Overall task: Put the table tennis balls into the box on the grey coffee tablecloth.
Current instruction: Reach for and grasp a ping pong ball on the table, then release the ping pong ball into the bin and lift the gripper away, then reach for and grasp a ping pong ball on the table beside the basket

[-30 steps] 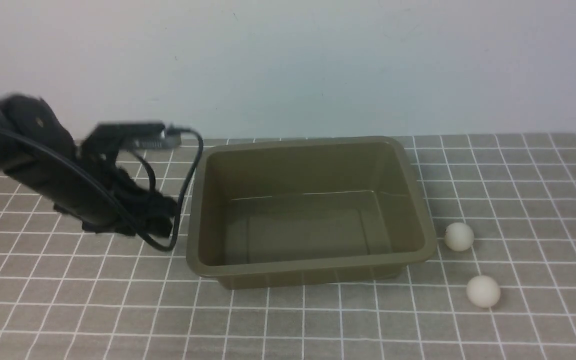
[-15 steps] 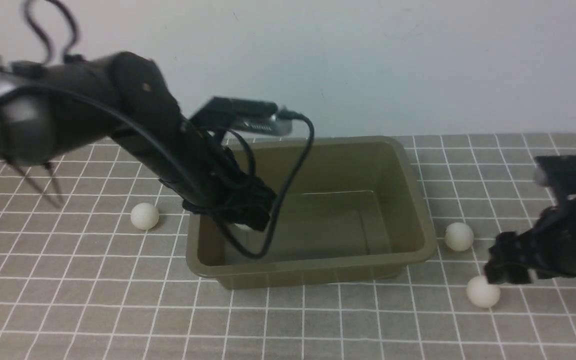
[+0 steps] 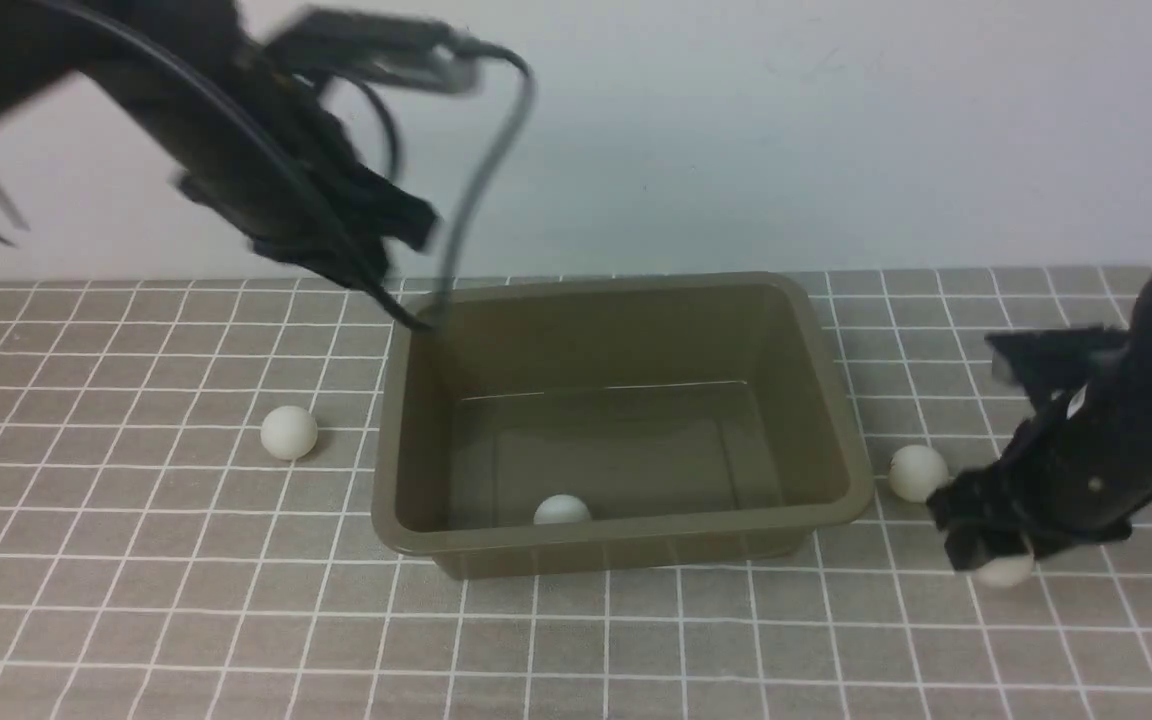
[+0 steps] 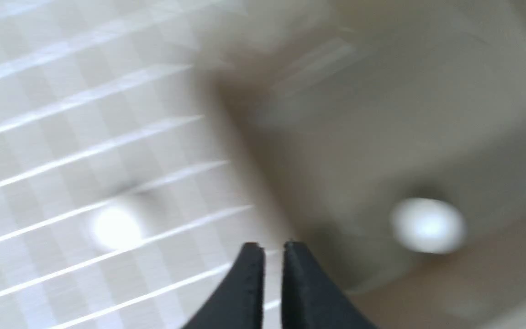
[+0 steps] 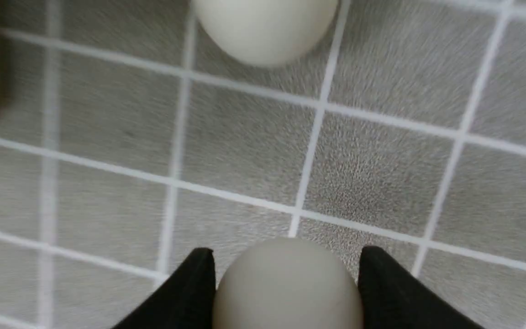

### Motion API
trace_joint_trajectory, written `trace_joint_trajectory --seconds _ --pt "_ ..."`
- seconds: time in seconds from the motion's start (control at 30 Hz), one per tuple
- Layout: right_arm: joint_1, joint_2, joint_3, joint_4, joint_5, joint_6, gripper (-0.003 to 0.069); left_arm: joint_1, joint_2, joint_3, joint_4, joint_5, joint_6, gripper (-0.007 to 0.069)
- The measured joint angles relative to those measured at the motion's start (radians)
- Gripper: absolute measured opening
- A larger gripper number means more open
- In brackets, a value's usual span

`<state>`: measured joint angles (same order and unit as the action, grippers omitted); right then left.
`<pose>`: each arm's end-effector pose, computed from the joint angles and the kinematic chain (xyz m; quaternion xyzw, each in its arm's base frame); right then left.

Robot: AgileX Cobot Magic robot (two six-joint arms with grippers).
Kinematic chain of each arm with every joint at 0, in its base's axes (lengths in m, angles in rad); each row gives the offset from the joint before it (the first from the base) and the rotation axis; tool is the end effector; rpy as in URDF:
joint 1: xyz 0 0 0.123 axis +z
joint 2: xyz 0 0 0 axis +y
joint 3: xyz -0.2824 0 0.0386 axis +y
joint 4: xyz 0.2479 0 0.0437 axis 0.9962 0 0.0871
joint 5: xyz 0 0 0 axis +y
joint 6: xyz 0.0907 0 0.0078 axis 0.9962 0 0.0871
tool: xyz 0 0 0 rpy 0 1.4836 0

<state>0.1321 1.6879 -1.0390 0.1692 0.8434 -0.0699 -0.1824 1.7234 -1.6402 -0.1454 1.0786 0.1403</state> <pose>0.3064 0.0523 0.1950 -0.0496 0.9931 0.0701 0.0803 0.3666 -0.0795 0.3399 0.1380 0.9571 -0.0756 0.2434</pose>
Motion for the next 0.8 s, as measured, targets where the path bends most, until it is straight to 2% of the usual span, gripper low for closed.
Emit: trace_joint_trajectory --seconds 0.13,0.17,0.23,0.4,0.5,0.53,0.63,0.7,0.8 --pt "0.028 -0.121 -0.068 0.061 0.027 0.002 0.0364 0.130 -0.008 0.004 0.013 0.031 -0.015 -0.0002" --pt "0.063 -0.165 -0.094 0.102 0.019 -0.006 0.0364 0.193 0.005 0.013 0.013 0.048 -0.019 -0.0005" --pt "0.103 -0.183 -0.122 0.134 0.000 -0.018 0.0364 0.245 0.029 0.022 0.003 0.069 -0.019 -0.0005" --pt "0.212 -0.106 -0.196 0.154 -0.035 -0.023 0.0364 0.275 0.122 0.024 -0.065 0.087 0.001 0.0028" --pt "0.241 -0.021 -0.255 0.157 -0.026 -0.015 0.0424 0.256 0.179 0.024 -0.091 0.075 0.028 0.0093" --pt "0.249 0.033 -0.298 0.157 -0.003 -0.004 0.0511 0.241 0.217 0.024 -0.096 0.055 0.044 0.0165" --pt "0.250 0.061 -0.345 0.140 0.046 0.000 0.0631 0.213 0.271 0.024 -0.101 0.014 0.053 0.0307" --pt "0.250 0.054 -0.371 0.108 0.096 0.008 0.0671 0.195 0.308 0.024 -0.101 -0.019 0.055 0.0405" --pt "0.250 -0.018 -0.381 -0.003 0.177 0.041 0.0683 0.176 0.365 0.024 -0.101 -0.086 0.056 0.0521"
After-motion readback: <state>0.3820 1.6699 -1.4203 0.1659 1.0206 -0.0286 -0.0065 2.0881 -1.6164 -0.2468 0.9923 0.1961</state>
